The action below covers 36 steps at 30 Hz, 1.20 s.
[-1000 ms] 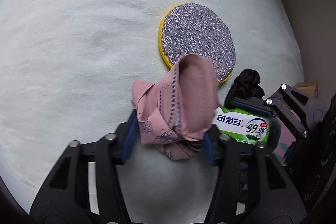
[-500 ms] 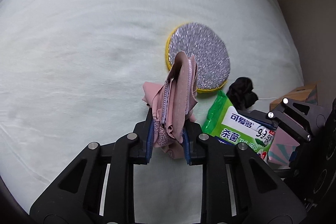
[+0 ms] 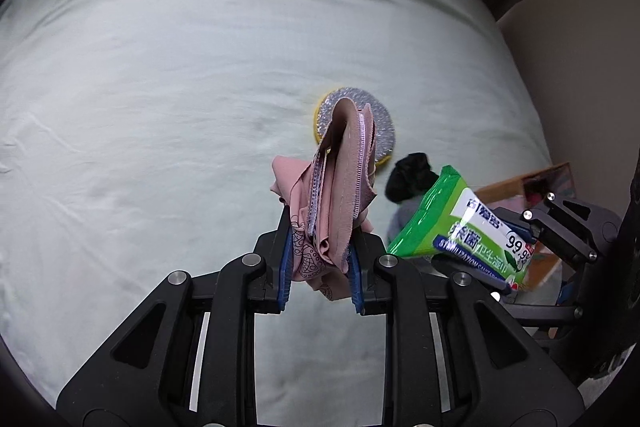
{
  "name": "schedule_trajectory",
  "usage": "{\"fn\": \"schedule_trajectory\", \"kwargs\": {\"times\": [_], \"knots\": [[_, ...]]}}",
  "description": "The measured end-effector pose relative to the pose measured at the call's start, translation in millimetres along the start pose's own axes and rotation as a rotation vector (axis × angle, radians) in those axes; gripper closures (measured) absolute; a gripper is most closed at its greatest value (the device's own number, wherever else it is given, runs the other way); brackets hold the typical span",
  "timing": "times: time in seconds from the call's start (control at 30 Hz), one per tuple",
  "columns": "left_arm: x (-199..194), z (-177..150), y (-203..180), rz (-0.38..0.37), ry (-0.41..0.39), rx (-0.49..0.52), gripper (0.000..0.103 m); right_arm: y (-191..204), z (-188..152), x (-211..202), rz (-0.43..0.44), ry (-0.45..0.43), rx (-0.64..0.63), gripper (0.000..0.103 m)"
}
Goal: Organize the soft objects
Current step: 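Grasp the pink scrunchie with the left tool while the right tool grasps the green wipes pack, then carry the scrunchie and wipes pack over the cardboard box with both tools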
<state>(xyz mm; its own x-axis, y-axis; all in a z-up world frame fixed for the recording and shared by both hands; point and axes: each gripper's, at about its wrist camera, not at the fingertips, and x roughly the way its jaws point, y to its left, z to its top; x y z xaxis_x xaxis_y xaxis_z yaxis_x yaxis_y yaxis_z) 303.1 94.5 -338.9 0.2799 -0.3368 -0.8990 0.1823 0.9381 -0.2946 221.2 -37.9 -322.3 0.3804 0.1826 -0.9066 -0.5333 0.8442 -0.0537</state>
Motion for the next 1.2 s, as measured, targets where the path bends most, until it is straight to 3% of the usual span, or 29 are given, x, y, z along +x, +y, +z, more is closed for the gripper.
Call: {"fn": "schedule_trajectory", "kwargs": {"times": [0.33,0.67,0.8,0.97,1.2], "knots": [[-123,-43,-27,0.004,-0.134,0.004,0.083,26,-5,-113,-0.038,-0.114,0.235,0.069],[-193,-62,-98,0.008,-0.228,0.106,0.083,20,-26,-216,-0.126,-0.237,0.412,0.069],[-202,-64,-125,0.024,-0.249,0.126,0.083,5,-41,-248,-0.138,-0.286,0.45,0.069],[-200,-64,-166,0.008,-0.269,0.081,0.083,-34,-61,-278,-0.135,-0.328,0.467,0.069],[-169,-54,-245,-0.012,-0.259,0.103,0.083,-104,-106,-300,-0.179,-0.342,0.527,0.069]]}}
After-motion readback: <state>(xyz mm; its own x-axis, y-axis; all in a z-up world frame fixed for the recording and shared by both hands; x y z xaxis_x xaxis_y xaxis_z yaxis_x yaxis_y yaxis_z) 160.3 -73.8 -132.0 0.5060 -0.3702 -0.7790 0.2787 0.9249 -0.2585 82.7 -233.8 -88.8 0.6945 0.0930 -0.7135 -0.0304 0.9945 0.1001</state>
